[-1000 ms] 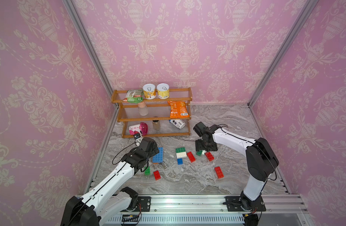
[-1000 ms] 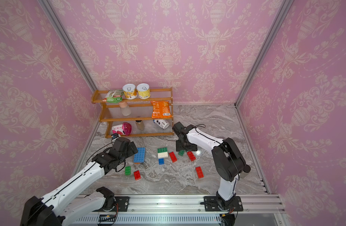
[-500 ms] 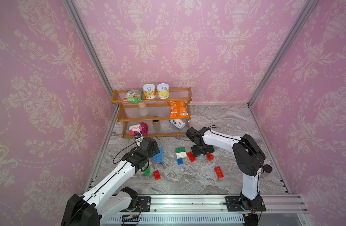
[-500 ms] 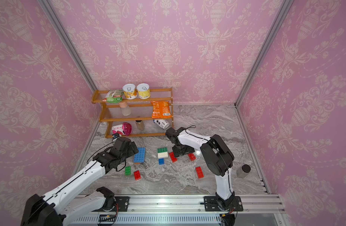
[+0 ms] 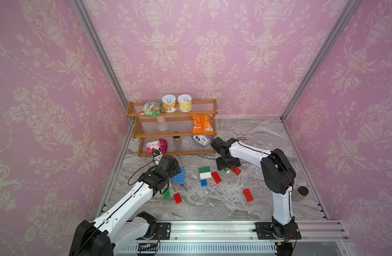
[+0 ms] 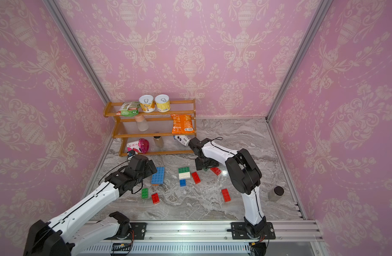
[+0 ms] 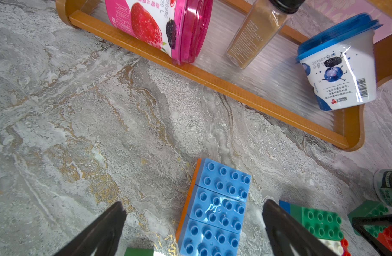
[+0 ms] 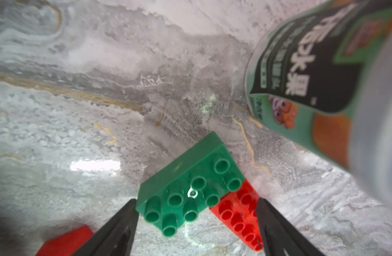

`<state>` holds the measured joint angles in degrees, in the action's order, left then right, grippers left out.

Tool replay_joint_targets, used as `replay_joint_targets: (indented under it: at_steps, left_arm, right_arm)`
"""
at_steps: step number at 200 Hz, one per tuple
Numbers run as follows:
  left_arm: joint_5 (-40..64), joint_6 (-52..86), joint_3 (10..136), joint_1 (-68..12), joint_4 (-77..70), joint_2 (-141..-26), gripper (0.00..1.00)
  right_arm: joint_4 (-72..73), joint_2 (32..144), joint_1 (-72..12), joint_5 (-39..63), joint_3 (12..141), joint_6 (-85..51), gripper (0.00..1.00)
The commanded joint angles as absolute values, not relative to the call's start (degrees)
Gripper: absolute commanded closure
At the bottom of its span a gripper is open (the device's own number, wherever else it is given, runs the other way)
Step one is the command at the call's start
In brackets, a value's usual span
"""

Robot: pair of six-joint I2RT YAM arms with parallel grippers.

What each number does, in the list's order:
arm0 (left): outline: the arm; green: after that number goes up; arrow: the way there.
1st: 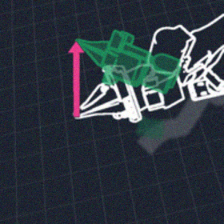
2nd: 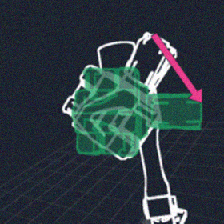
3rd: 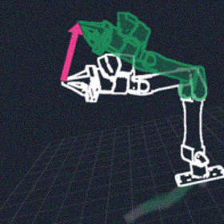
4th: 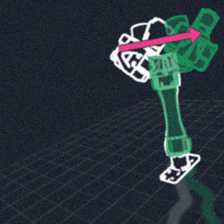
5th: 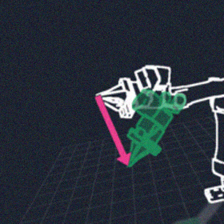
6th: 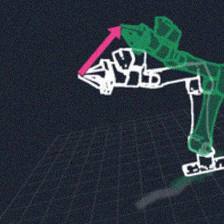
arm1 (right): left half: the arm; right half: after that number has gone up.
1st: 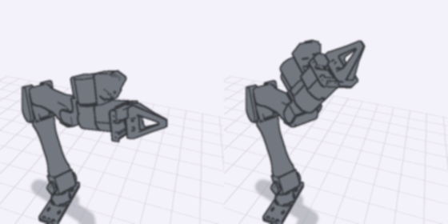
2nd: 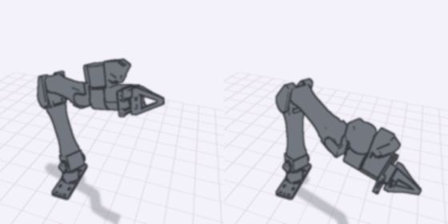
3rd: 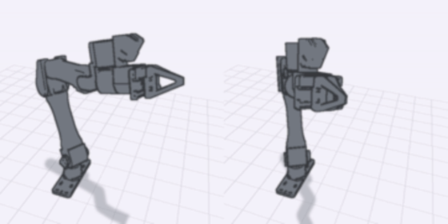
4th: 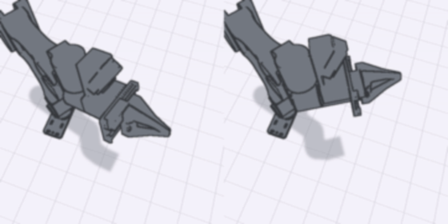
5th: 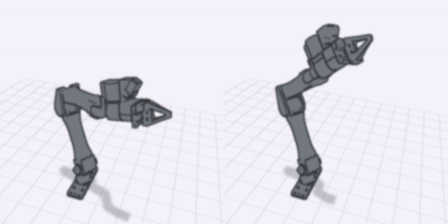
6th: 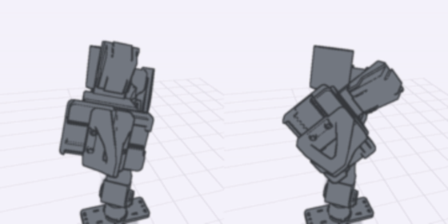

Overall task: Assemble a rectangle with lego
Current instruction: Adjust the lego brick at the center of the board, then pick up the lego brick from the center of the board.

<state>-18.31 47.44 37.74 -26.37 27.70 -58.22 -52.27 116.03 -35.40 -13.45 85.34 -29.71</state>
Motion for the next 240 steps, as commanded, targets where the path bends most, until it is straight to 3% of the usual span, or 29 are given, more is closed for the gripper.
replay_joint_targets:
  at_steps: [1, 61, 152, 240]
  left_arm:
    - [-18.7, 47.3, 38.8, -25.8, 28.7, -56.9, 0.01]
    - [-18.9, 47.3, 38.6, -25.9, 28.6, -56.5, 0.01]
    - [-19.1, 47.9, 38.5, -25.9, 29.4, -55.3, 0.01]
    - [-18.9, 48.2, 38.5, -25.9, 29.1, -55.8, 0.01]
  right_arm:
    - [-54.2, 114.1, -35.6, -12.6, 86.0, -28.9, 0.12]
    - [-50.8, 111.2, -35.5, -8.1, 85.5, -18.9, 0.04]
    - [-52.6, 120.5, -33.5, -10.3, 94.4, -12.9, 0.03]
    - [-51.1, 120.6, -31.7, -4.4, 90.1, -12.4, 0.06]
